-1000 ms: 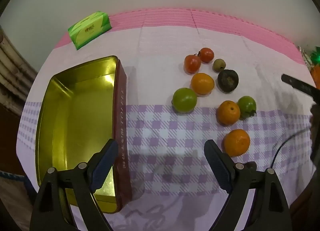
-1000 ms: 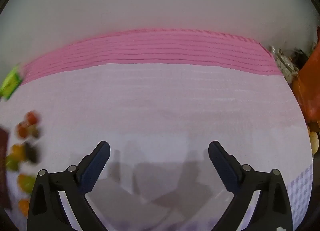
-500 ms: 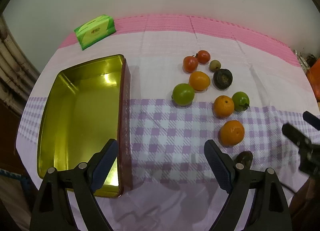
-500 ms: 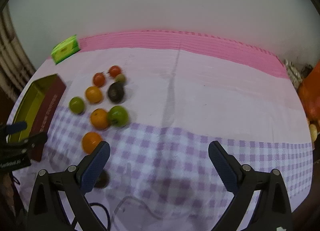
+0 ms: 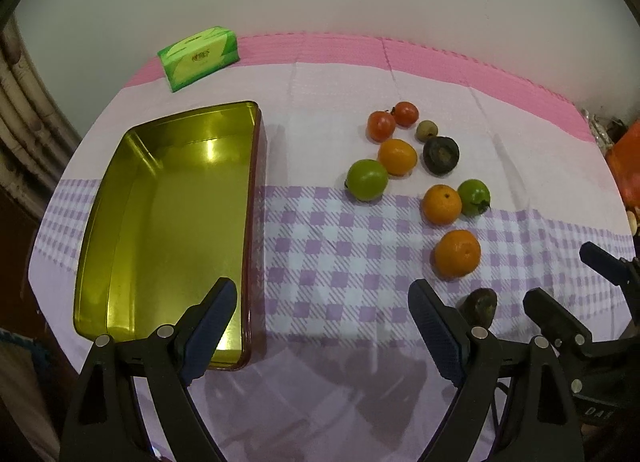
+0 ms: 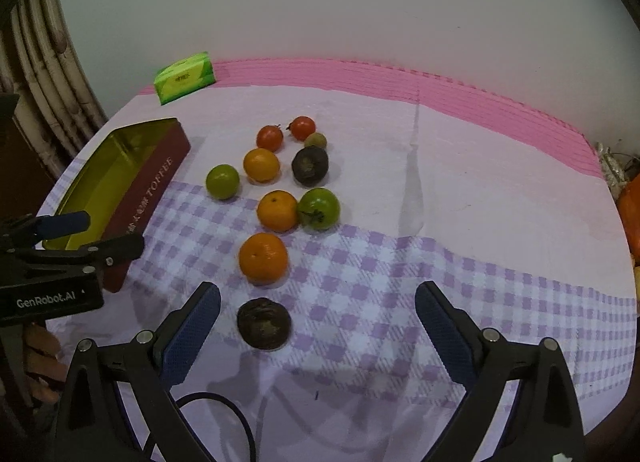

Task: Organize fruits
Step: 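Move both grippers toward the fruit cluster on the checked cloth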

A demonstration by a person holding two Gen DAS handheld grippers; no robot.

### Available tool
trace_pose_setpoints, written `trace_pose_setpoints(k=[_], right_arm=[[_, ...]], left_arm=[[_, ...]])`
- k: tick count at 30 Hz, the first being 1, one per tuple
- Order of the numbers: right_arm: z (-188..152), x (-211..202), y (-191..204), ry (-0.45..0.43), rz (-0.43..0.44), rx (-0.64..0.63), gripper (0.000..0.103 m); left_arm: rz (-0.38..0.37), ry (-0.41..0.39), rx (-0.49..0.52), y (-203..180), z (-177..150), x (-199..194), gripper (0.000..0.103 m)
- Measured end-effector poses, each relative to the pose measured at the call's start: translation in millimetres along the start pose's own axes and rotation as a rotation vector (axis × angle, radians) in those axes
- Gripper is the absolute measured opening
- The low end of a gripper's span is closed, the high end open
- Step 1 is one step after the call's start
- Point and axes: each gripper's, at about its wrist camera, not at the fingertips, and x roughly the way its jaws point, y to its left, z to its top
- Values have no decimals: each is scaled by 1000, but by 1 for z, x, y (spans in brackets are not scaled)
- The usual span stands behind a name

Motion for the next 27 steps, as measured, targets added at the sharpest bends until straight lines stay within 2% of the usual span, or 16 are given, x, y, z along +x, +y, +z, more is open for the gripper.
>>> trace_pose_setpoints(k=[6, 10, 22, 27], right_arm=[[-7, 1, 6, -3, -3, -7, 96], [-11, 4, 9, 7, 12, -21, 88], [-15, 9, 13, 15, 11, -44, 87], [-19, 13, 15, 28, 23, -50, 82]], left_arm=[[5, 5, 10, -1, -4, 0, 88], [4, 10, 10, 2, -4, -1, 88], [29, 24, 16, 5, -5, 2, 88], [29, 24, 18, 6, -6, 1, 88]])
